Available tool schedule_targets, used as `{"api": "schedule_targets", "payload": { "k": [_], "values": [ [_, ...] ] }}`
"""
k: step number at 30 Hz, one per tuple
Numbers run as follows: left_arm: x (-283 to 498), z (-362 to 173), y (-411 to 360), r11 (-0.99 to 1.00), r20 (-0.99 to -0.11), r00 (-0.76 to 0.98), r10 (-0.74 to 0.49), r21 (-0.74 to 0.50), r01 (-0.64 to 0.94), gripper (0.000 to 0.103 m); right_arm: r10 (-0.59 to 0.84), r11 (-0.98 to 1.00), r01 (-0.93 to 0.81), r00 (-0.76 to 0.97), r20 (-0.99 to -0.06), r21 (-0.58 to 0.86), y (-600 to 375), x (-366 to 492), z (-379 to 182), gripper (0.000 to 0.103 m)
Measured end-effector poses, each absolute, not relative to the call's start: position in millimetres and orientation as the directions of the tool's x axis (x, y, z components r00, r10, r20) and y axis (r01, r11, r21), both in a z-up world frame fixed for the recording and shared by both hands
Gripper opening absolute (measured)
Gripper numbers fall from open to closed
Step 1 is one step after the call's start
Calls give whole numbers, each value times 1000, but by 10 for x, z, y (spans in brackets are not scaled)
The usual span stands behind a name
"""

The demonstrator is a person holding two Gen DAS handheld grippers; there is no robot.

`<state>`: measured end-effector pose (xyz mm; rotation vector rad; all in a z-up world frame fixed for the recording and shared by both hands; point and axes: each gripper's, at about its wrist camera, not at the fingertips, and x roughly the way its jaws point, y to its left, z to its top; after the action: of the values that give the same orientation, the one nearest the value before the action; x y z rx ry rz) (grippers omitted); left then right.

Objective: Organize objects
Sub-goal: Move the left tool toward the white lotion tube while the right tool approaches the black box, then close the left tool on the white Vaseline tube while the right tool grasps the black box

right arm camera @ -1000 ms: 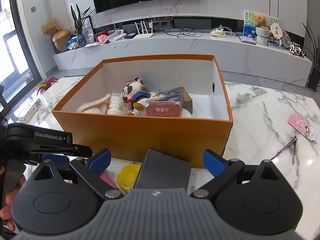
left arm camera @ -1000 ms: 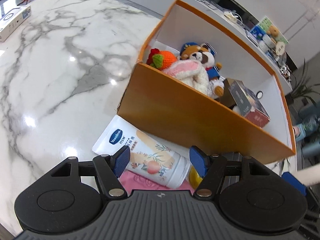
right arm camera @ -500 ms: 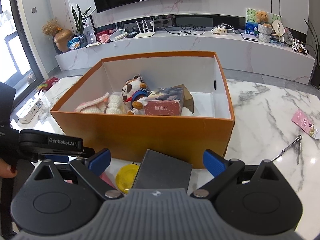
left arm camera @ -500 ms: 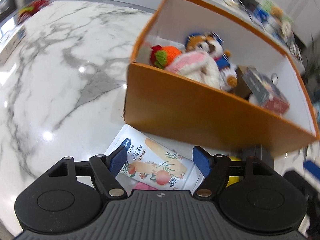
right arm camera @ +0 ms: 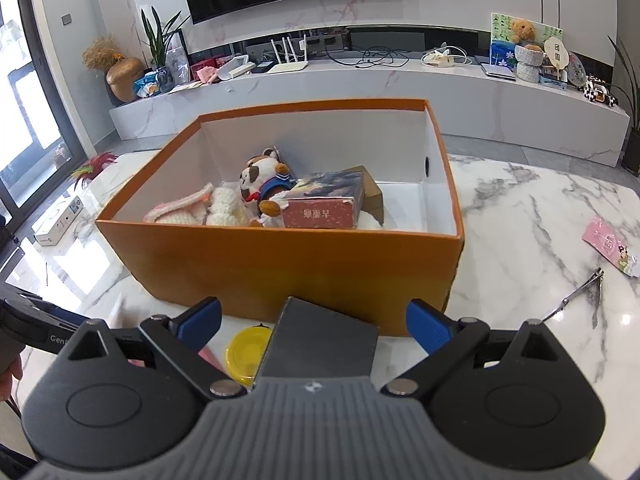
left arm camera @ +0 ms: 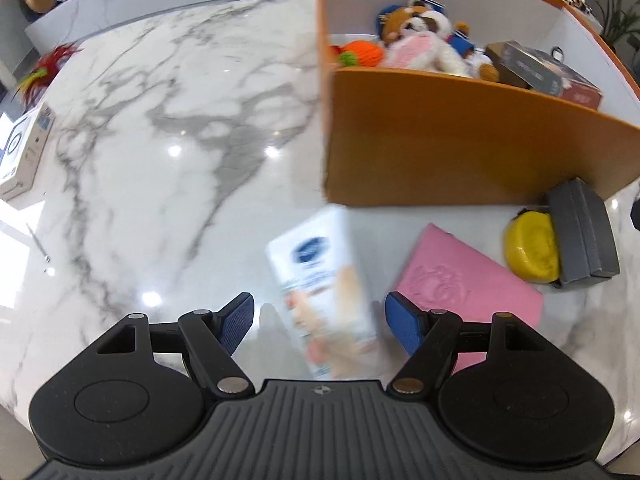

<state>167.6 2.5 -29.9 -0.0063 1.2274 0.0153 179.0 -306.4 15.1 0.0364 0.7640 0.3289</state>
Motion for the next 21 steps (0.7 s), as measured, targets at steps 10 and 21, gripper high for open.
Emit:
{"api": "schedule_targets", "payload": {
  "k": [10, 21],
  "values": [
    [1627, -405, 298, 975, -940, 320, -122, -173, -136, 85, 297, 949, -287, 673, -678, 130, -2969, 1815, 124, 99],
    [1628, -422, 376, 971, -938, 331, -101, -166, -175, 86, 215, 972, -217, 651, -728, 93, -2884, 1943, -177, 99]
  ]
}}
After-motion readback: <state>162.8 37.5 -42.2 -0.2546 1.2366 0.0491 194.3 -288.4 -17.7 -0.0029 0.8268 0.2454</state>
